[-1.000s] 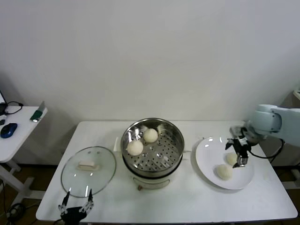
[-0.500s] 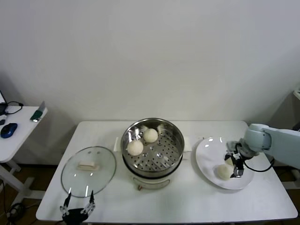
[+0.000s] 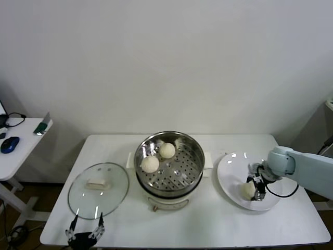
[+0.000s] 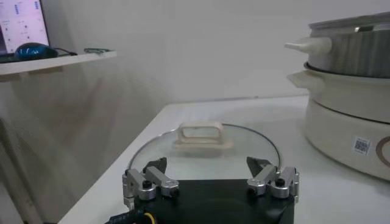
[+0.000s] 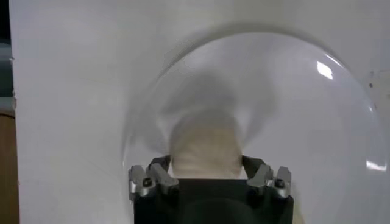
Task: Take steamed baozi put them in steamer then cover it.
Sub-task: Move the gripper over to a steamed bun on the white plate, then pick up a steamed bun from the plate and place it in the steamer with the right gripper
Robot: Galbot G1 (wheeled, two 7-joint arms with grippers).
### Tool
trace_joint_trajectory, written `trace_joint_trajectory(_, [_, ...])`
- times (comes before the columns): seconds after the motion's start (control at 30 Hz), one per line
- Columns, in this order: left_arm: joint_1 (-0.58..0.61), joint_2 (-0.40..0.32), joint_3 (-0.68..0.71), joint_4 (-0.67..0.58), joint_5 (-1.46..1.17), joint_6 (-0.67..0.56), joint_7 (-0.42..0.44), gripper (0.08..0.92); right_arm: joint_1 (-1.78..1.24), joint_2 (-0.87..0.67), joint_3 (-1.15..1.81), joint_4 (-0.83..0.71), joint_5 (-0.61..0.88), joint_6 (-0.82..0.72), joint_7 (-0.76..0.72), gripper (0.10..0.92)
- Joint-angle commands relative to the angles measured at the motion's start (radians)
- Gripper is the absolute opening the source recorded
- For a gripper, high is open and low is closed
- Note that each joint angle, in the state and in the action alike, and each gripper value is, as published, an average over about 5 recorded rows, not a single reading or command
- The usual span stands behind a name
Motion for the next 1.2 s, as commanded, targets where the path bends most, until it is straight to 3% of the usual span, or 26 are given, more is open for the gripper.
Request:
trace_joint_trajectory(0.03, [-0.001,-0.001,0.002,0.000,0.001,0.000,-0.001,0.823,-0.032,-0.002,0.035,-0.012,-0.010,-0.001,0.001,0.732])
trace_joint_trajectory(0.23, [-0.004,-0.001,0.003,0.003,0.002,-0.002,-0.001,0.823,0.062,-0.001,-0.019,0.007,-0.017,0.025,-0.023,0.706])
trace_joint_trajectory(0.43, [-0.008,-0.004,0.006,0.004,0.009,-0.001,-0.001,0.823,0.383,0.040,-0.254,0.073,0.018,0.101,-0.070,0.704])
trace_joint_trajectory(0.67, [-0.010,-0.005,0.008,0.006,0.015,-0.001,0.000,0.823,0.812,0.187,-0.461,0.146,0.069,0.375,-0.171,0.704])
trace_joint_trajectory(0.83, [-0.015,-0.005,0.008,0.006,0.017,0.001,0.000,0.823,0.996,0.304,-0.436,0.218,0.036,0.595,-0.206,0.704])
trace_joint_trajectory(1.2, [-0.020,-0.002,0.001,0.011,0.010,0.000,-0.002,0.823,0.938,0.498,-0.212,0.469,-0.116,0.772,-0.114,0.694])
